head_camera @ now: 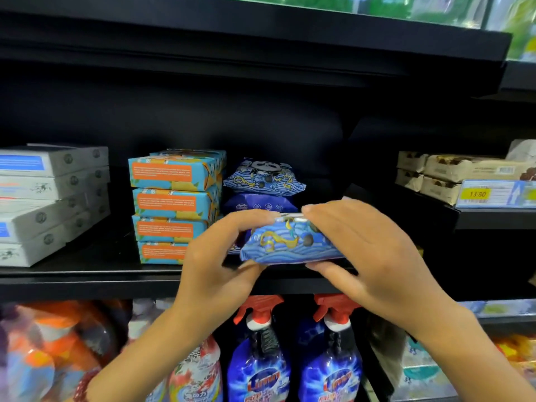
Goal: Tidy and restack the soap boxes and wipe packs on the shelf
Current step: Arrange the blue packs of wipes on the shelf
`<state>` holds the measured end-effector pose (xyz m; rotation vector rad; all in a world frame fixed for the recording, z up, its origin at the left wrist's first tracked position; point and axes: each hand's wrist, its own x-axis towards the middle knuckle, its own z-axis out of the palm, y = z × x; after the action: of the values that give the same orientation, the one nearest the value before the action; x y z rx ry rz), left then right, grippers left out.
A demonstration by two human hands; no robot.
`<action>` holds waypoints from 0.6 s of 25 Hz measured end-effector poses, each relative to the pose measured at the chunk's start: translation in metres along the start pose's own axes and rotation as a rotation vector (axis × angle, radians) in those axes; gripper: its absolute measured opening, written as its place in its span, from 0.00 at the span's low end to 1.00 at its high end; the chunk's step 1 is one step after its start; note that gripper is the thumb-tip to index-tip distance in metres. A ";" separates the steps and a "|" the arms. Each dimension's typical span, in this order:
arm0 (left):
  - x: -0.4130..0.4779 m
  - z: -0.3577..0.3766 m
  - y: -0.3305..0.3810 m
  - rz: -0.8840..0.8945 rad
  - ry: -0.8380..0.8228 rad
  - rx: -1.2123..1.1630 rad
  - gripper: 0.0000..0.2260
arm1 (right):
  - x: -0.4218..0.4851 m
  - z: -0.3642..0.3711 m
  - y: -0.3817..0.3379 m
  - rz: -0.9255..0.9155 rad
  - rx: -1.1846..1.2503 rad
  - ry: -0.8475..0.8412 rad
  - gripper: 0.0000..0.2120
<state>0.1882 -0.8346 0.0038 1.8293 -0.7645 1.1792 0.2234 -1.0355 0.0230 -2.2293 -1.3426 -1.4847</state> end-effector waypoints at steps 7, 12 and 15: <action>-0.016 -0.004 -0.011 -0.278 -0.178 0.268 0.10 | -0.017 0.027 -0.002 0.086 0.056 0.172 0.14; -0.043 -0.004 -0.035 -0.236 -0.133 0.447 0.10 | 0.001 0.038 0.009 0.150 -0.024 0.256 0.16; -0.045 0.000 -0.038 -0.201 -0.222 0.579 0.09 | 0.023 0.051 0.008 0.122 -0.034 0.163 0.18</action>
<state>0.2025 -0.8133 -0.0498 2.4802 -0.3561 1.1509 0.2665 -0.9987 0.0184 -2.1151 -1.1213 -1.6162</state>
